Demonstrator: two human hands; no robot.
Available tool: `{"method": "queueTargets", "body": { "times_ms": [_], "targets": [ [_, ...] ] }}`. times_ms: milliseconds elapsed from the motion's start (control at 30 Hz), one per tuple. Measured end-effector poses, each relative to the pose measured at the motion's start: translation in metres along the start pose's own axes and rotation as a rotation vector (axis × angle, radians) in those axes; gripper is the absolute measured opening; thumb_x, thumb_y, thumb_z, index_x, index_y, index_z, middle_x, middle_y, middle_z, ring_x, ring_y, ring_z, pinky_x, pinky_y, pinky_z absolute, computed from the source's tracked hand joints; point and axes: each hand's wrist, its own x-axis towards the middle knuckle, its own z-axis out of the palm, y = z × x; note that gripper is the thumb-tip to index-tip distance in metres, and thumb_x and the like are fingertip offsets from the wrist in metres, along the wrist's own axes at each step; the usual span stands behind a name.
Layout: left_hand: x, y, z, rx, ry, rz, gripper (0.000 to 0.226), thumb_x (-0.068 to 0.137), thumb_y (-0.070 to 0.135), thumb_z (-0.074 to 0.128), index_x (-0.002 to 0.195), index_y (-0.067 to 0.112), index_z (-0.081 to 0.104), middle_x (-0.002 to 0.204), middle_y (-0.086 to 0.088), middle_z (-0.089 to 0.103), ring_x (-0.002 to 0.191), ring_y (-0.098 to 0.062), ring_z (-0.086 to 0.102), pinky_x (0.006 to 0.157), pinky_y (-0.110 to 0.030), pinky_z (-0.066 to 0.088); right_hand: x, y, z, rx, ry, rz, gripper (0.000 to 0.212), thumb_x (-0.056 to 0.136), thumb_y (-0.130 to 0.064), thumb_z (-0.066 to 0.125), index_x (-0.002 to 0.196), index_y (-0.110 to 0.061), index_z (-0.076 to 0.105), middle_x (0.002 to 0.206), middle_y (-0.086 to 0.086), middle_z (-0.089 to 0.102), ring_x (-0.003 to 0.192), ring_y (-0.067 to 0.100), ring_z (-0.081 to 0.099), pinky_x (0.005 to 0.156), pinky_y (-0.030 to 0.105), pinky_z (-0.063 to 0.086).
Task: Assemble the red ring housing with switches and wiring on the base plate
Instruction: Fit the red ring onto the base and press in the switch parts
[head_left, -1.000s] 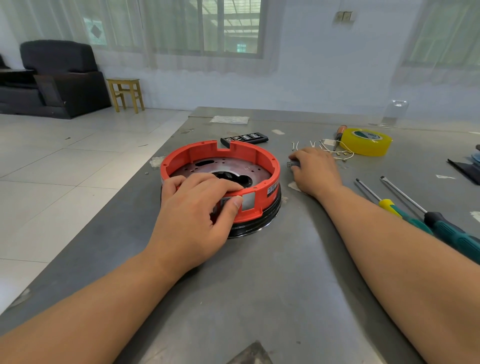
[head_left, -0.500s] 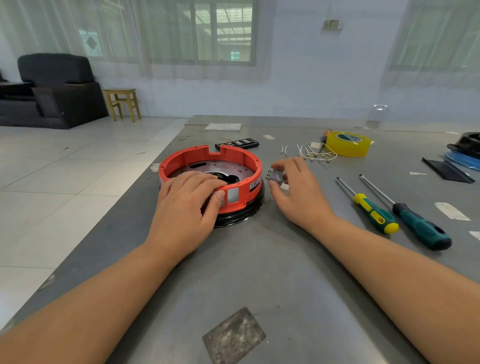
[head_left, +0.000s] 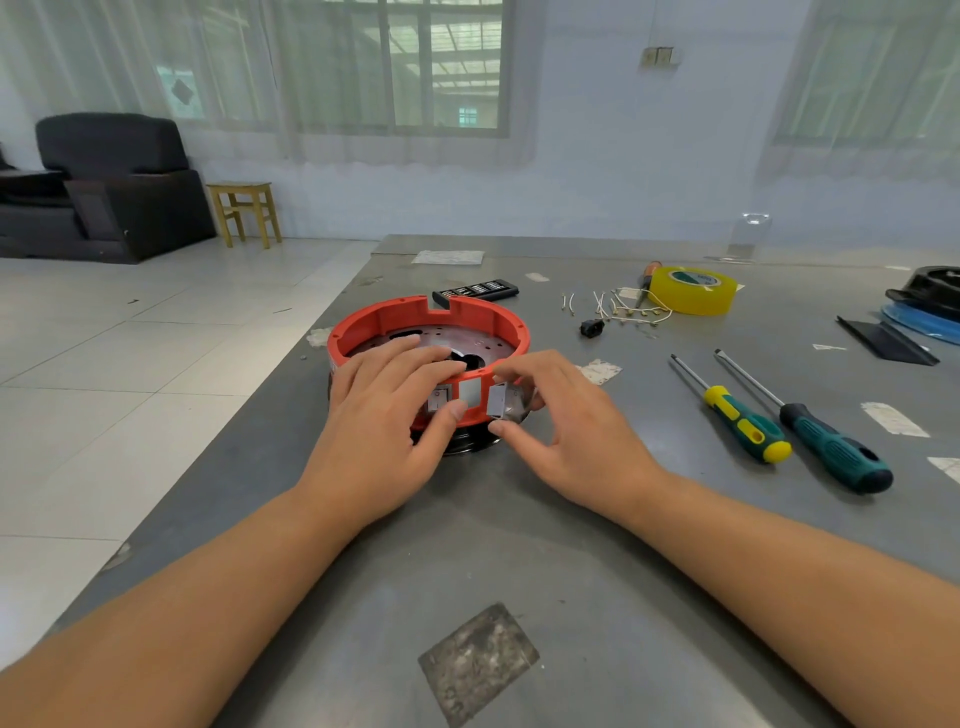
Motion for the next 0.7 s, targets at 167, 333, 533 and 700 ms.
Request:
{"method": "queueTargets", "body": {
  "times_ms": [167, 333, 533, 700],
  "targets": [
    [-0.0004, 0.0094, 0.0011, -0.004, 0.005, 0.075, 0.044, 0.097, 0.051, 0.055, 0.126, 0.021, 0.068, 0.145, 0.007, 0.060, 0.148, -0.022, 0.040, 0.120, -0.040, 0.021, -0.0002, -0.0026, 0.0018, -0.021, 0.042, -0.059, 0.048, 0.089, -0.019, 0.079, 0.132, -0.012, 0.059, 0.122, -0.002, 0.063, 0.107, -0.006, 0.045, 0.098, 0.014, 0.042],
    [-0.0001, 0.0098, 0.0015, -0.033, 0.017, 0.100, 0.041, 0.094, 0.051, 0.061, 0.122, 0.022, 0.070, 0.144, 0.008, 0.061, 0.146, -0.023, 0.042, 0.119, -0.044, 0.025, 0.0014, -0.0034, 0.0025, -0.017, 0.051, -0.119, 0.046, 0.087, -0.018, 0.080, 0.128, -0.012, 0.061, 0.122, -0.002, 0.064, 0.110, 0.001, 0.052, 0.098, 0.005, 0.035],
    [0.0003, 0.0052, 0.0039, -0.104, 0.077, 0.070, 0.035, 0.093, 0.046, 0.062, 0.113, 0.020, 0.073, 0.136, 0.009, 0.065, 0.141, -0.020, 0.046, 0.117, -0.042, 0.029, 0.0021, -0.0029, 0.0029, 0.037, 0.089, -0.185, 0.036, 0.091, -0.023, 0.078, 0.124, -0.010, 0.067, 0.123, 0.002, 0.065, 0.119, 0.011, 0.060, 0.103, 0.020, 0.046],
    [-0.0002, 0.0017, 0.0038, -0.115, 0.063, 0.079, 0.035, 0.094, 0.048, 0.061, 0.111, 0.019, 0.072, 0.136, 0.009, 0.065, 0.142, -0.019, 0.045, 0.116, -0.038, 0.028, 0.0011, -0.0025, 0.0001, 0.025, 0.074, -0.216, 0.035, 0.096, -0.028, 0.070, 0.126, -0.009, 0.069, 0.124, 0.003, 0.068, 0.118, 0.013, 0.063, 0.103, 0.026, 0.050]
  ]
}}
